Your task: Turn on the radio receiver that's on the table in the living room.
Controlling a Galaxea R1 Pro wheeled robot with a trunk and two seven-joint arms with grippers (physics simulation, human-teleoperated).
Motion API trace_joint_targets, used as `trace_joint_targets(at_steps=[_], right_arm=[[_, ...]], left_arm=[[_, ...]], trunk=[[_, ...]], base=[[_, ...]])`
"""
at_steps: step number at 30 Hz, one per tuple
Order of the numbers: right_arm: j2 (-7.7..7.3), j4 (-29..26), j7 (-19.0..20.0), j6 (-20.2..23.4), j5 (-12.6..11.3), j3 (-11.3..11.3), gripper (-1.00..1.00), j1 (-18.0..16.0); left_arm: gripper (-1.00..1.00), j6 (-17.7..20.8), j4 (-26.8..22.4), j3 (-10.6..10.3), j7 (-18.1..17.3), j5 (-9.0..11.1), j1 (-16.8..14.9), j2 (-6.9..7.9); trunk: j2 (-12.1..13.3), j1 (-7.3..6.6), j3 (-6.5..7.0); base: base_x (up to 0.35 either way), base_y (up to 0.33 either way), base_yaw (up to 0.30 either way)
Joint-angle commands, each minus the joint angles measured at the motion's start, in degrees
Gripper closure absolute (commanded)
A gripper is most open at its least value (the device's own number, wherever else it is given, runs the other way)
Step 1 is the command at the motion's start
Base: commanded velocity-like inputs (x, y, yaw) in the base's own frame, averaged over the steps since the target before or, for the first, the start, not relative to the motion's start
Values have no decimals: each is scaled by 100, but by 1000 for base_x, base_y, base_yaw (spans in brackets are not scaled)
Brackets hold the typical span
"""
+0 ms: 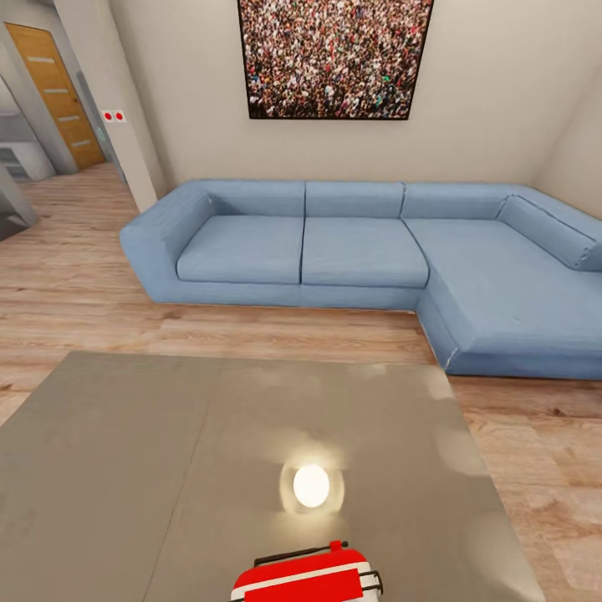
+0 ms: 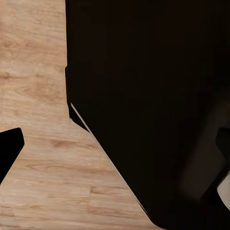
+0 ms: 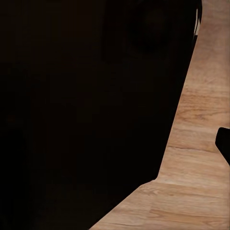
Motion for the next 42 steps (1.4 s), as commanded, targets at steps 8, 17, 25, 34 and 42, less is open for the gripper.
trace_joint_targets(at_steps=[8, 17, 25, 34, 42], right_arm=[[-8, 29, 17, 8, 9, 9, -100, 0], [-8, 22, 18, 9, 9, 9, -100, 0], [-9, 43, 18, 17, 9, 9, -100, 0], [-25, 47, 18, 21, 9, 9, -100, 0], [-43, 47, 19, 26, 9, 15, -100, 0]], left_arm=[[-100, 0, -11, 0, 0, 0, 0, 0], [-100, 0, -9, 0, 0, 0, 0, 0], [-100, 0, -9, 0, 0, 0, 0, 0], [-100, -1, -9, 0, 2, 0, 0, 0], [-100, 0, -9, -4, 3, 0, 2, 6]], trunk=[[0, 0, 0], [0, 0, 0], [0, 0, 0], [0, 0, 0], [0, 0, 0]], base=[[0, 0, 0], [0, 0, 0], [0, 0, 0], [0, 0, 0], [0, 0, 0]])
